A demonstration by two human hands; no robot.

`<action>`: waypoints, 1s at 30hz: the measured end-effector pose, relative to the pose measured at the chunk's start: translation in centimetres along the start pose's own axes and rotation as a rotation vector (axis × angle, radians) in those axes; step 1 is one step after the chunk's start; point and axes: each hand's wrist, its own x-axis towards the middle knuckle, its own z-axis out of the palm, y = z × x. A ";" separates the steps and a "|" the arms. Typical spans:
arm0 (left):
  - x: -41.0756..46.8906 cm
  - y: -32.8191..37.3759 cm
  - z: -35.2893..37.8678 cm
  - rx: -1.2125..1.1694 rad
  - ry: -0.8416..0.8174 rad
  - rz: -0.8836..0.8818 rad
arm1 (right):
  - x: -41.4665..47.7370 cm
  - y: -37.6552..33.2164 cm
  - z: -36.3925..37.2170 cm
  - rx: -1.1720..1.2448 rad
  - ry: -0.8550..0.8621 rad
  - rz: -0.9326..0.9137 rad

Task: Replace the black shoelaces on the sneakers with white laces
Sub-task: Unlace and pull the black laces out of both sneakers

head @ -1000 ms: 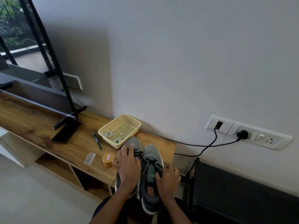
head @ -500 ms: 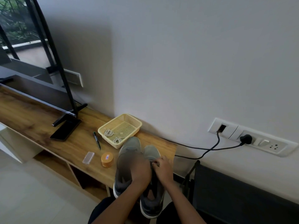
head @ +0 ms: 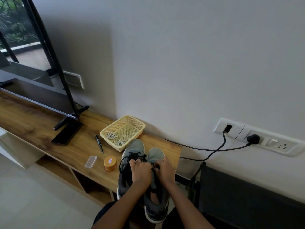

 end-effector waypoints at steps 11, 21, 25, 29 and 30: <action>0.4 0.0 0.1 -0.029 0.010 0.009 | 0.5 0.2 0.7 0.232 0.165 0.375; -0.2 0.1 0.3 0.012 0.093 0.066 | 0.4 0.8 -0.6 0.287 0.145 0.323; -0.2 0.2 0.1 0.013 0.121 0.074 | -0.2 0.7 -1.1 -0.071 0.088 -0.013; -0.1 -0.1 0.3 -0.019 0.098 0.075 | -0.4 0.5 -0.9 -0.204 0.078 -0.077; -0.2 -0.2 0.3 -0.023 0.093 0.076 | -0.4 0.5 -0.8 -0.205 0.088 -0.072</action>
